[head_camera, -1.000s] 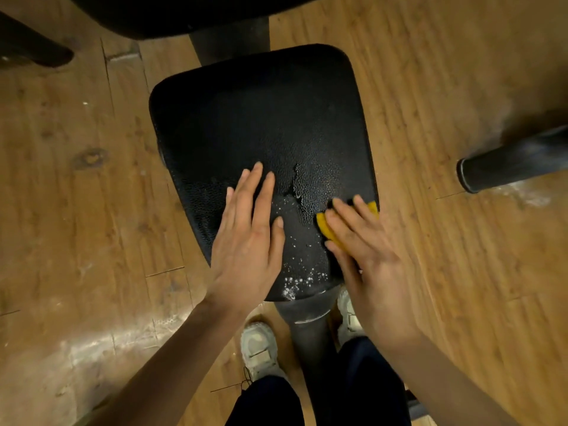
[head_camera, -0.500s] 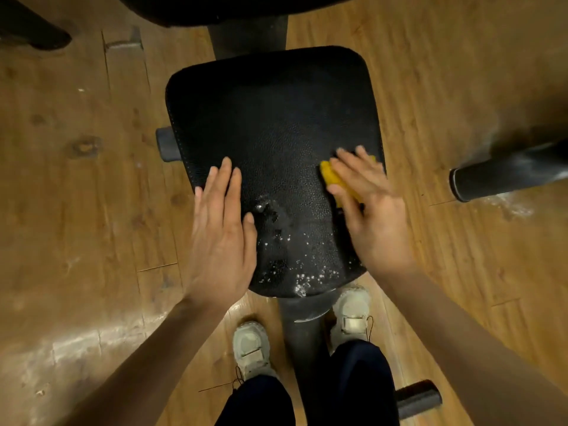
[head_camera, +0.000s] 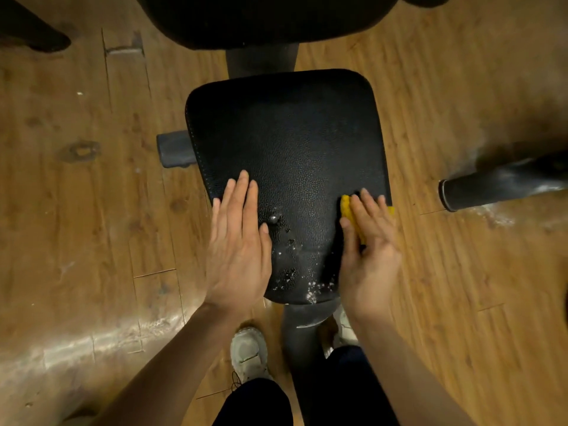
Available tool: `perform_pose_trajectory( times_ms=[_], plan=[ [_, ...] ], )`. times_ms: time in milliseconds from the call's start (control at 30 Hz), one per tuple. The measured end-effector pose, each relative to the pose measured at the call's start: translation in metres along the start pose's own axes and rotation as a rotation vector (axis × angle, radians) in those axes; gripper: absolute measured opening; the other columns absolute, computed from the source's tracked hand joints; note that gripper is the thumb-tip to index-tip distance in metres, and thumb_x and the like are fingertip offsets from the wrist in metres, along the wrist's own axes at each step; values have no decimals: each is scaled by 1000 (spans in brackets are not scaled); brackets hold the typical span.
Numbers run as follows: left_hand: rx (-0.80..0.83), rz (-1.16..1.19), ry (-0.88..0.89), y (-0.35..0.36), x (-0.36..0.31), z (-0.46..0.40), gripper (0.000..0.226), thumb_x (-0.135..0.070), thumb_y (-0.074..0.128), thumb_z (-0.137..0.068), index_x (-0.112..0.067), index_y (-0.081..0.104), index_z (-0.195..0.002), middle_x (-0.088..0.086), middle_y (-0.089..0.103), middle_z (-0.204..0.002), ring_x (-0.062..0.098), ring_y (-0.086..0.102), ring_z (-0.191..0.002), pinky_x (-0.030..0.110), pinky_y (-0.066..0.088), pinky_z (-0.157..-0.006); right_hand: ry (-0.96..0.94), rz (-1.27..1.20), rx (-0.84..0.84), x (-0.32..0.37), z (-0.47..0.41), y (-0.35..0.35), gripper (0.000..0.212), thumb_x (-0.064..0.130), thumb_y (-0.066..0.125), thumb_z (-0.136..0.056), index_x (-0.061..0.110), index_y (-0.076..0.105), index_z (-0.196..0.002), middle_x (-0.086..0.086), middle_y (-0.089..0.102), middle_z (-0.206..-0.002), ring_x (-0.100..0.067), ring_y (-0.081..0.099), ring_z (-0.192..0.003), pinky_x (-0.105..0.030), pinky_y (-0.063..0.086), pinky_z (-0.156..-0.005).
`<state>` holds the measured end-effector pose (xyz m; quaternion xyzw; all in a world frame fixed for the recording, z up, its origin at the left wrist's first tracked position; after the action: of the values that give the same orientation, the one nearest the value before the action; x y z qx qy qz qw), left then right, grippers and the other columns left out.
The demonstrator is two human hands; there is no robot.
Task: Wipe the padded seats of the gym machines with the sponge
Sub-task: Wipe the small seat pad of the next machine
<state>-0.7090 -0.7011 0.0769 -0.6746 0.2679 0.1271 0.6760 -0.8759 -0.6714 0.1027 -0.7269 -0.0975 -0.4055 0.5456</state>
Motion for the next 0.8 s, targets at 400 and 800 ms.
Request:
perform_pose_trajectory(
  times_ms=[400, 800],
  plan=[
    [14, 0, 1, -1, 2, 1, 55, -18, 28, -101, -4, 16, -153, 8, 12, -163, 19, 3, -152, 39, 2, -123, 17, 34, 48, -1, 10, -13, 38, 6, 60, -93, 8, 58, -131, -2, 51, -142, -14, 34, -141, -32, 23, -119],
    [82, -20, -24, -5, 1, 2, 55, -19, 27, -102, -4, 16, -154, 5, 7, -164, 17, 1, -152, 43, 7, -123, -204, 52, 250, 44, -21, 46, 36, 15, 52, -98, 12, 57, -134, -2, 50, -144, -19, 31, -144, -42, 15, -122]
  ],
)
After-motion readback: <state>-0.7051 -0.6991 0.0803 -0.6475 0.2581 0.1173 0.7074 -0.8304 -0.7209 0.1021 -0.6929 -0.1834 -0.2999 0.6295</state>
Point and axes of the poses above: each hand's wrist, its own z-axis away from the middle knuckle, its own y-axis out of the palm, x = y × z, the point moved 1 cm from there along -z, towards the middle knuckle
